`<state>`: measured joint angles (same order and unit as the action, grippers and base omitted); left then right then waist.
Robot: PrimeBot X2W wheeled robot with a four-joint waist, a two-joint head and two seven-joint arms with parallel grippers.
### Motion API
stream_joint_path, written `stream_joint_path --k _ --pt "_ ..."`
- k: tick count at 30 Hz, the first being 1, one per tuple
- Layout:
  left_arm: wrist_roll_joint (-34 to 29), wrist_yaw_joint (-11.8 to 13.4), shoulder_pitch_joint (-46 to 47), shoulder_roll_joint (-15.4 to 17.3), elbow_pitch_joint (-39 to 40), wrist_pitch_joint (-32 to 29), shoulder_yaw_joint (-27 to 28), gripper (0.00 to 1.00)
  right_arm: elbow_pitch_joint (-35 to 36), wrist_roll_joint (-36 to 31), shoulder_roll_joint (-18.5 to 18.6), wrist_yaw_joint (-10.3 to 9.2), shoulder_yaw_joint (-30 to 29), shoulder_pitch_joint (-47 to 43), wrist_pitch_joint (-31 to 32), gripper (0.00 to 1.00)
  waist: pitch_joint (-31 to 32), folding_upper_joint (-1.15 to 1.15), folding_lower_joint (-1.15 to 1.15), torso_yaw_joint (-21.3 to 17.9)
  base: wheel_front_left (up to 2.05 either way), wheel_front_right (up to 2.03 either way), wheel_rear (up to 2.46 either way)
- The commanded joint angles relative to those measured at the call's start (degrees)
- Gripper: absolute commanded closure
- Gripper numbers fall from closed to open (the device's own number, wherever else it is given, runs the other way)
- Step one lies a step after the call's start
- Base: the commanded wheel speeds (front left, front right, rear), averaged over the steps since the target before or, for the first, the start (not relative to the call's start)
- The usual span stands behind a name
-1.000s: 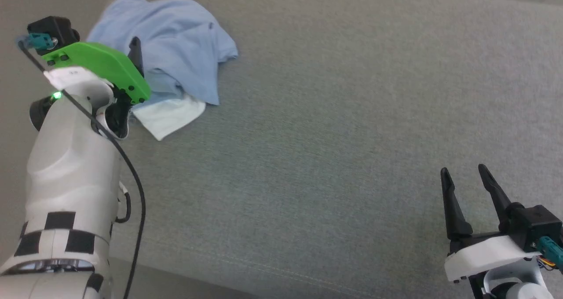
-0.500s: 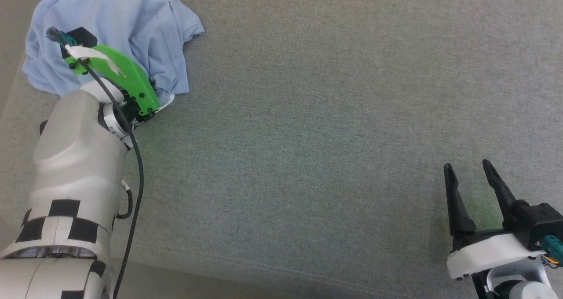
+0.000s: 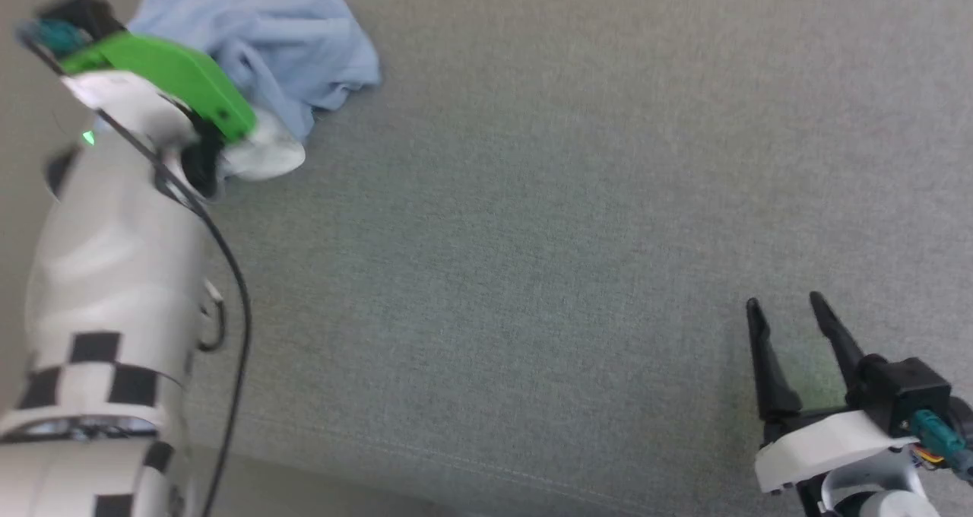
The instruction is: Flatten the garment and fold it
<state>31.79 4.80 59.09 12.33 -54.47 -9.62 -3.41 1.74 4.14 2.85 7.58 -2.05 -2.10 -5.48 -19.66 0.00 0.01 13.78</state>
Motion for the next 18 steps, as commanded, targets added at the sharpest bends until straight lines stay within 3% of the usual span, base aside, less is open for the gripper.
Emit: stream_joint_path --k 1,9,18 --pt "-0.16 -0.70 2.10 1.54 1.14 1.65 0.00 1.00 -0.75 0.73 0.03 -0.09 0.49 1.08 -0.71 0.00 3.59 0.00 -0.01 0.46 0.00 0.00 0.00" --pt "-2.10 -3.25 9.00 5.40 6.48 5.85 -1.23 1.00 -5.54 3.44 0.03 -0.09 2.24 0.85 -3.37 0.00 9.59 0.00 -0.01 -1.15 0.00 0.00 0.00" --pt "-3.51 -4.69 12.84 5.91 10.58 4.93 -3.87 1.00 -10.05 5.60 0.03 -0.09 2.81 0.18 -5.75 0.00 14.78 0.00 -0.01 -4.05 0.00 0.00 0.00"
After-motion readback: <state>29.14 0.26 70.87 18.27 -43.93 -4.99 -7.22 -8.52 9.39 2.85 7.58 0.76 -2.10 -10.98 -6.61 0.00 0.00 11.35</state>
